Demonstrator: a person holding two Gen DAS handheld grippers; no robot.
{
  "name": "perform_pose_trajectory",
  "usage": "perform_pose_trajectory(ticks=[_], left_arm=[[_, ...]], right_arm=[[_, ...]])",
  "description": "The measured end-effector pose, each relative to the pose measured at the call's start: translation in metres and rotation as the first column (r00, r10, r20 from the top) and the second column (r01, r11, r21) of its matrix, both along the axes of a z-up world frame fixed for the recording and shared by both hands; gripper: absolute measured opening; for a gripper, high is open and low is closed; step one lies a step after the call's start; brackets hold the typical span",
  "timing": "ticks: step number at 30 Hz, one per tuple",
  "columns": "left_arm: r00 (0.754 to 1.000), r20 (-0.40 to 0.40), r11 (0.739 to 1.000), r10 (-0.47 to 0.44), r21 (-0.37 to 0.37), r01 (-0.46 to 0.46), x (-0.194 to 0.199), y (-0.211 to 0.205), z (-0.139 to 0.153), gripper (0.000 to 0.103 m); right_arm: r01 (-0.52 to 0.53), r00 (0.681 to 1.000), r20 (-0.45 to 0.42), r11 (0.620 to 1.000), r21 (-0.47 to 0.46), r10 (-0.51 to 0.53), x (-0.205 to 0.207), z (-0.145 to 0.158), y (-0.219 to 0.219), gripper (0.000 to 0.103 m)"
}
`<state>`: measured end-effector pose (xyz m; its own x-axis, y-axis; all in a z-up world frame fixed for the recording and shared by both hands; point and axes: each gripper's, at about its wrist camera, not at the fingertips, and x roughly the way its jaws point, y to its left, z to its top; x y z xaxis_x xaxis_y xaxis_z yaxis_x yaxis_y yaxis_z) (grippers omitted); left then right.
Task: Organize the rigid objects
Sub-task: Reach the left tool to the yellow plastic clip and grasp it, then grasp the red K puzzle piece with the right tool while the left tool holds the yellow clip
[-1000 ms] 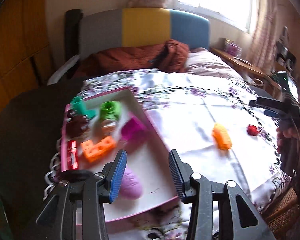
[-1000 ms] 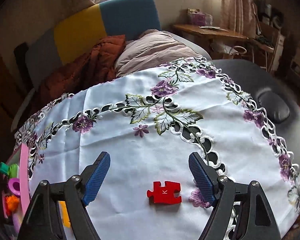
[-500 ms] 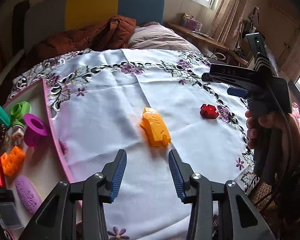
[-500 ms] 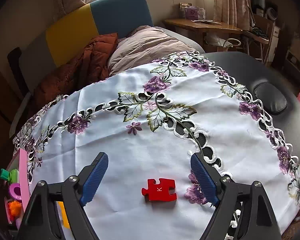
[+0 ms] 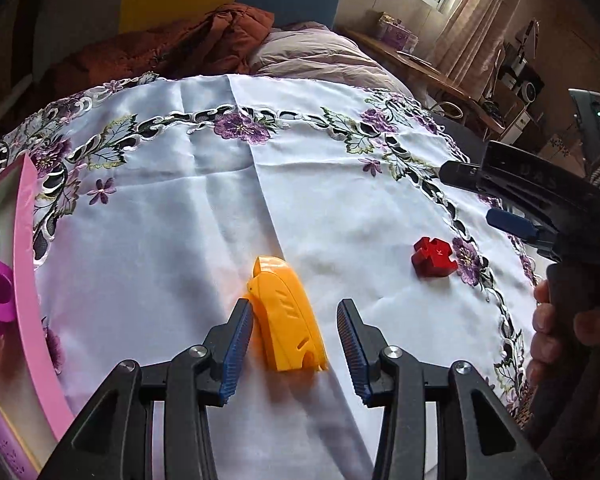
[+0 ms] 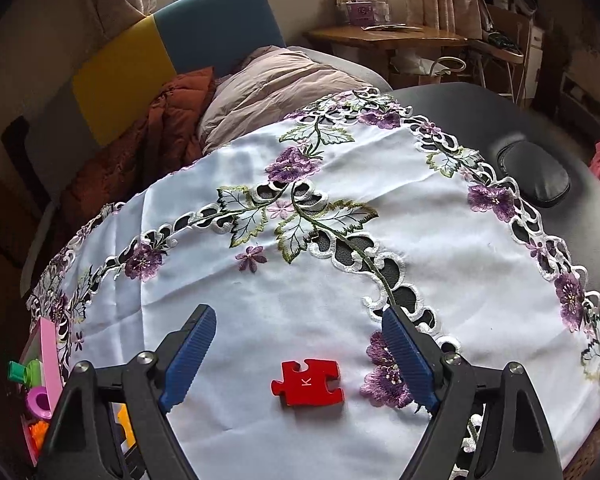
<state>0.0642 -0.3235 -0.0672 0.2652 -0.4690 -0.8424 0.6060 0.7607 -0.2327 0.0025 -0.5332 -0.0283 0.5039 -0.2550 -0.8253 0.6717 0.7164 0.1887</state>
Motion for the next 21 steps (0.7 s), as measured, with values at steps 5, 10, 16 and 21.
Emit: perform_pose_trajectory(ticks=[5, 10, 16, 21], left_arm=[[1.0, -0.002, 1.0, -0.002, 0.013, 0.002, 0.005, -0.003, -0.014, 0.026], [1.0, 0.026, 1.0, -0.013, 0.002, 0.013, -0.007, 0.014, -0.012, 0.026], [0.989, 0.136, 0.998, -0.051, 0.049, 0.044, -0.039, 0.028, -0.013, 0.026], [0.989, 0.141, 0.998, -0.05, 0.046, 0.044, -0.04, 0.031, -0.016, 0.026]], right_arm=[[0.003, 1.0, -0.004, 1.0, -0.009, -0.003, 0.001, 0.0, -0.001, 0.086], [0.017, 1.0, -0.004, 1.0, -0.001, -0.017, 0.0, -0.002, -0.006, 0.086], [0.067, 0.998, -0.01, 0.996, 0.063, -0.067, -0.009, -0.008, -0.019, 0.086], [0.082, 0.996, -0.049, 0.988, 0.131, -0.076, -0.013, -0.02, -0.025, 0.086]])
